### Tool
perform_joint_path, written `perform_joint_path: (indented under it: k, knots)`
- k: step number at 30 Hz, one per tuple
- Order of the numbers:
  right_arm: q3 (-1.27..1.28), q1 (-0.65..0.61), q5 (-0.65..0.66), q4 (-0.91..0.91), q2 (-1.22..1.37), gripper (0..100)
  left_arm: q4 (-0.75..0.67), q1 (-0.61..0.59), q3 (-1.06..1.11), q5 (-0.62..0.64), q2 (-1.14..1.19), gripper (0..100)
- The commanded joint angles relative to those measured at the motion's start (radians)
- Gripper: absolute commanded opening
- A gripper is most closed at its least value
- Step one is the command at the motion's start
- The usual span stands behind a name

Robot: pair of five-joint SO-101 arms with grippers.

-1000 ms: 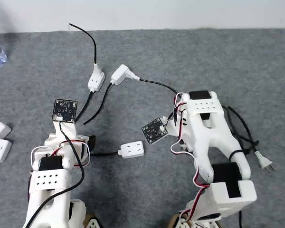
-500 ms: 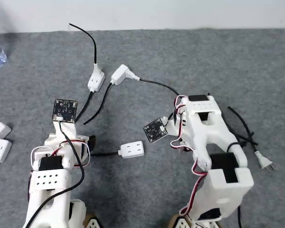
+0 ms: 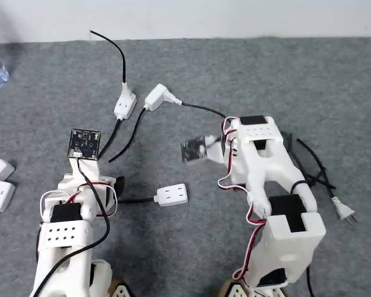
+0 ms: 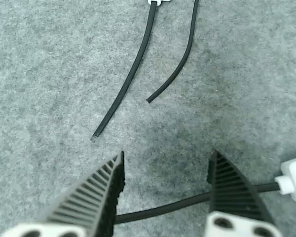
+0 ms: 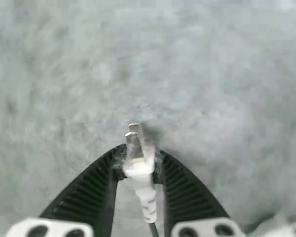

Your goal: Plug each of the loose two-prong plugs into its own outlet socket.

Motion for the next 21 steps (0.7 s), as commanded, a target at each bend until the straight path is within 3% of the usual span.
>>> perform_joint_path:
  k: [1, 8, 15, 21]
  knots:
    - [-0.063, -0.01, -0.201, 0.027, -0.01, 0.9, -0.018, -0.002, -0.004, 0.002, -0.014, 26]
    - [-0.12, -0.008, -0.276, 0.019, 0.082, 2.8, -0.018, -0.002, -0.004, 0.002, -0.012, 26]
    - [-0.187, -0.008, -0.269, 0.12, 0.024, 25.5, -0.018, -0.002, -0.004, 0.002, -0.012, 26]
    - [-0.187, -0.001, -0.222, 0.154, 0.005, 23.2, -0.018, -0.002, -0.004, 0.002, -0.014, 26]
